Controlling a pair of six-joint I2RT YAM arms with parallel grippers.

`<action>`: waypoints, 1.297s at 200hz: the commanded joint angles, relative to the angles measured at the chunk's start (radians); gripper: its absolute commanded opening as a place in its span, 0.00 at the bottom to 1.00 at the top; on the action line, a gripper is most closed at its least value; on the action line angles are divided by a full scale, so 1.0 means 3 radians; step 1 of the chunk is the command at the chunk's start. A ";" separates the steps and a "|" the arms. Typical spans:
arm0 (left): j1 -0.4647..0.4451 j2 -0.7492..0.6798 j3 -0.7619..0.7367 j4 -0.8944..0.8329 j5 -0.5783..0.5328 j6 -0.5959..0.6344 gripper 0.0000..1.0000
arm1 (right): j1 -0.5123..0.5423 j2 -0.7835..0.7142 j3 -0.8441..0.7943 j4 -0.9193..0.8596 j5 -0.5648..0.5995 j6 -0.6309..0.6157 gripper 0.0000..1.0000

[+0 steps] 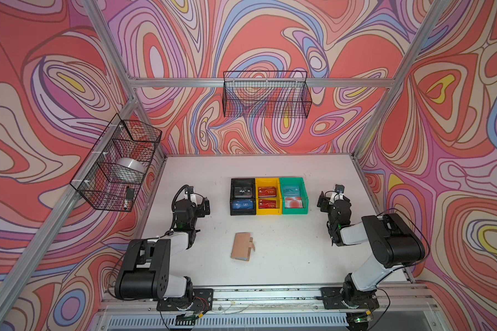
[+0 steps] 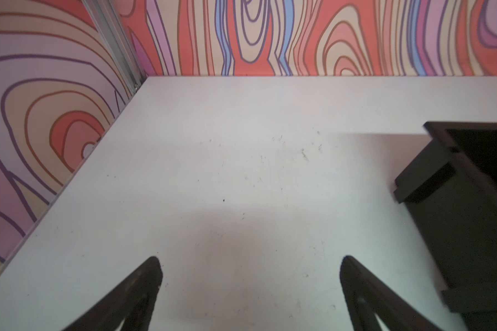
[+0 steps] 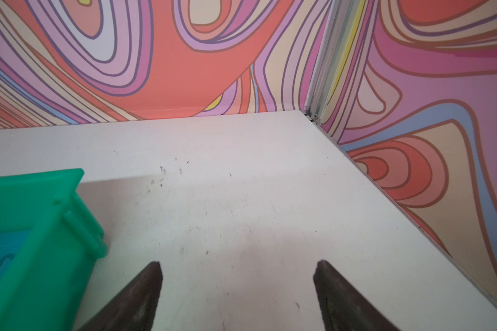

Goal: Take the credit cards out of the card holder

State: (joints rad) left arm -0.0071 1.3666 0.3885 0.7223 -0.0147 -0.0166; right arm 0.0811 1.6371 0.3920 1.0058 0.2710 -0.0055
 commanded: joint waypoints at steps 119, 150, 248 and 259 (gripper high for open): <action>-0.0614 -0.1732 0.0327 -0.2811 -0.0004 -0.1136 1.00 | 0.1164 -0.1070 0.1430 -0.3918 -0.2439 0.0837 0.76; -0.0664 -0.1748 0.0279 -0.3180 0.0340 -0.1609 1.00 | 0.1661 -0.0833 0.1157 -0.3634 -0.2564 0.1100 0.69; -0.0768 -0.2186 -0.0114 -0.3573 0.0402 -0.1884 1.00 | 0.2378 0.0139 0.1728 -0.4000 -0.1892 0.0878 0.62; -0.0767 -0.2274 -0.0129 -0.3628 0.0383 -0.1877 0.98 | 0.2430 0.0249 0.1803 -0.4038 -0.1806 0.0868 0.61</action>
State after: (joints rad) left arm -0.2306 0.7361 0.3641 -0.2829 0.1150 -0.5625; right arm 0.7807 1.6520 0.8871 -0.1669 -0.3435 0.2741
